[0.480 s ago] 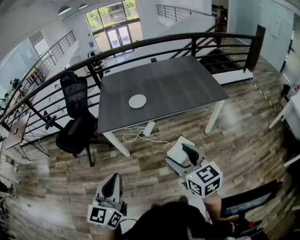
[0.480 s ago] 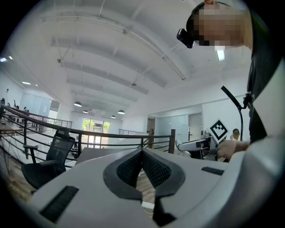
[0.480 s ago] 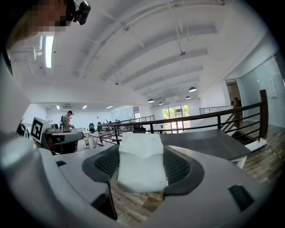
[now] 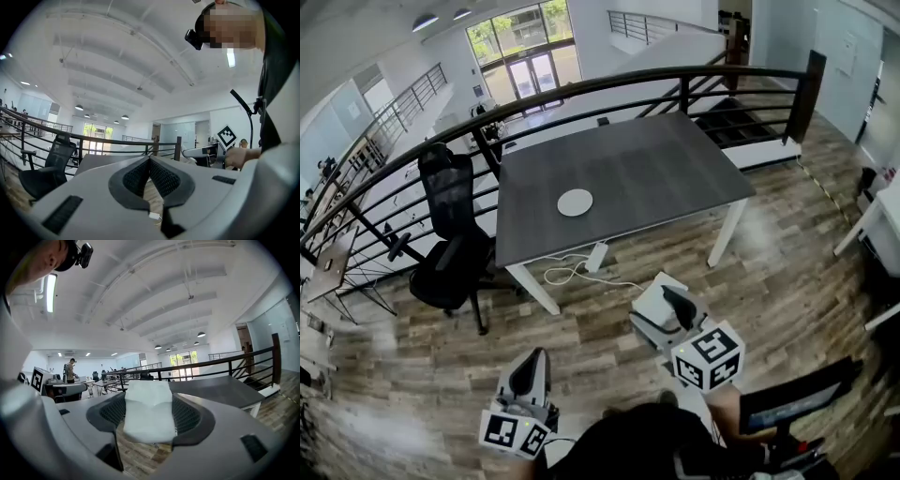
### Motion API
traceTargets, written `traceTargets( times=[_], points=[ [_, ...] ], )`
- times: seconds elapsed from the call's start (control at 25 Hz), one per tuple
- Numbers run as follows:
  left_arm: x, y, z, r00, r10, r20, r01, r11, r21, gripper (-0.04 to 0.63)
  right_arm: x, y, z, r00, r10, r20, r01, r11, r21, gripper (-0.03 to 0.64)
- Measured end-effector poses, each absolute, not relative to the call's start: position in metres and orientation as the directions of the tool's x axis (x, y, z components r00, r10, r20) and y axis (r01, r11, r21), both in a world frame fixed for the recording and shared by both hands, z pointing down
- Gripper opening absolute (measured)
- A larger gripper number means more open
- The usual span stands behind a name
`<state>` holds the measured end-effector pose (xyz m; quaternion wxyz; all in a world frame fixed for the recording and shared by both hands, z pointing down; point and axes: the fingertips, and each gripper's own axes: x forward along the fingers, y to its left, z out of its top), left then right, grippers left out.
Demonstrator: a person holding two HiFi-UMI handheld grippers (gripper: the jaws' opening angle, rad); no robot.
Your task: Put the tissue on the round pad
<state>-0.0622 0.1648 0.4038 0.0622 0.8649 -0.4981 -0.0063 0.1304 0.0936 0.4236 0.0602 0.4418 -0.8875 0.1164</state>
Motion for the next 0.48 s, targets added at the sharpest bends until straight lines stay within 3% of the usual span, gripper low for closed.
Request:
traceTargets(
  times=[0.48],
  points=[
    [-0.104,0.181,0.415,0.558,-0.829,0.036,-0.824,-0.549,0.139,0.003,0.082,0.114,0.423,-0.586,-0.781,0.215,-0.81,0.574,-0.121,0.316]
  ],
)
